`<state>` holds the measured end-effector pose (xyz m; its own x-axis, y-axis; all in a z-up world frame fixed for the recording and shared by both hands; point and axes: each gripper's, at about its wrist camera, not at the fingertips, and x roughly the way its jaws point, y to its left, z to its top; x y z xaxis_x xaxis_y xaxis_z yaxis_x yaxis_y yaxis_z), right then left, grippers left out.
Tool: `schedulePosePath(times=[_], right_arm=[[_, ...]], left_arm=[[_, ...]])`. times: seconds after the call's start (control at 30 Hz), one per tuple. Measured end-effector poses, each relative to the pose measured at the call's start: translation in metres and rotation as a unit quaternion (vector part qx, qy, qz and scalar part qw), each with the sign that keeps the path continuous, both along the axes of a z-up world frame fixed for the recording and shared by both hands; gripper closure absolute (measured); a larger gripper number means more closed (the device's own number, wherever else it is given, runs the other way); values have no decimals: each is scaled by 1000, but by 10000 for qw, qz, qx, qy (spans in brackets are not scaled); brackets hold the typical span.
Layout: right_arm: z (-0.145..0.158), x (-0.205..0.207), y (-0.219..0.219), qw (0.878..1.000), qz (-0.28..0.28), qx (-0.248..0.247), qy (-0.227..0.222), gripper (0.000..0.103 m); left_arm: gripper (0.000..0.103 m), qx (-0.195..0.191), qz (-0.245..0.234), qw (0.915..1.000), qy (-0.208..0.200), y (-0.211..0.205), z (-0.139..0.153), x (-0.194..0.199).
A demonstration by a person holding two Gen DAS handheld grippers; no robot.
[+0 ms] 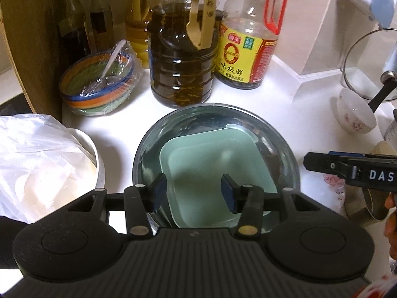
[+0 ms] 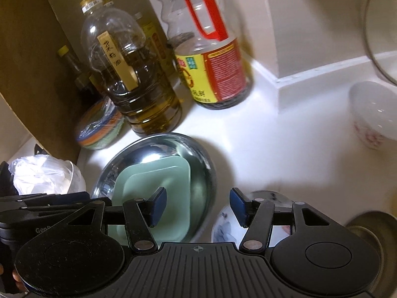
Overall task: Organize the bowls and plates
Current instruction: 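Lower the green plate into the steel basin and open the right tool, then withdraw the right tool and move it to the white floral saucer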
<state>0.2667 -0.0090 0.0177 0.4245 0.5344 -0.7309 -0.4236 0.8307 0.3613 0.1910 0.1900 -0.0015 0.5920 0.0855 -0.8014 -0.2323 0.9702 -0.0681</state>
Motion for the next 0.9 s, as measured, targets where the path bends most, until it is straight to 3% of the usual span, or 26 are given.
schedulePosePath(times=[0.33,0.9], right_arm=[[14,-35,-40,9996,159,-154,-150,46],[3,-78,-95,9993,255,-250,76,46]], left_arm=[[56,96,102,9999,-65,-35,12,-26],[56,160,286,9993,164,-87,10,-74]])
